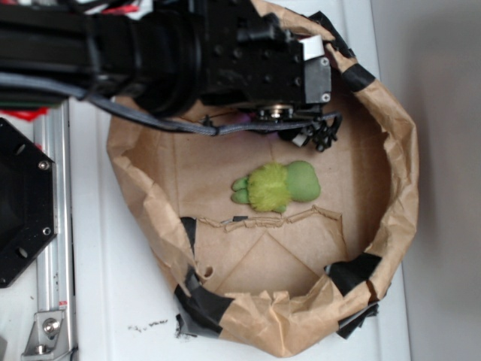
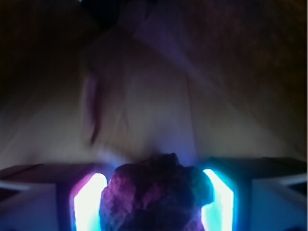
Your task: Grab the rock.
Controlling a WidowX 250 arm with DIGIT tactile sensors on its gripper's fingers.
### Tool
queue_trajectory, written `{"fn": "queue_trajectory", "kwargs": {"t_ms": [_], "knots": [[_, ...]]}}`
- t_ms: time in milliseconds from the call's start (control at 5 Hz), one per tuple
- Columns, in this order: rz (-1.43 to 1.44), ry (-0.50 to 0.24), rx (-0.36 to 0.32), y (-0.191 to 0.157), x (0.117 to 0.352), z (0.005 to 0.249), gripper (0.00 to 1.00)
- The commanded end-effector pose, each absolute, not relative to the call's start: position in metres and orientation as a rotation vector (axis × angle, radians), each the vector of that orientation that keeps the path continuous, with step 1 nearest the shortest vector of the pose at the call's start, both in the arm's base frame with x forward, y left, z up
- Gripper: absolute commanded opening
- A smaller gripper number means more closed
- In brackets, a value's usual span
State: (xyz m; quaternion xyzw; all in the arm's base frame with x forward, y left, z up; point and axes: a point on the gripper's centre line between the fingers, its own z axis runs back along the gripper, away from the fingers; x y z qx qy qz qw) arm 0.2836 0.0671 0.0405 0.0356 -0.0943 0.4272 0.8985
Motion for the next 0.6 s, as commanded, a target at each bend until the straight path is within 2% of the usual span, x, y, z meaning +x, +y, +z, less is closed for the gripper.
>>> {"fn": "queue_trajectory", "kwargs": {"t_ms": [0, 200, 400], "knots": [[0.520, -0.247, -0.234, 0.046, 0.294, 0.155, 0.00], [0.279, -0.149, -0.237, 0.018, 0.292, 0.205, 0.00], [0.120, -0.207, -0.094, 0.005, 0.272, 0.194, 0.00]]}}
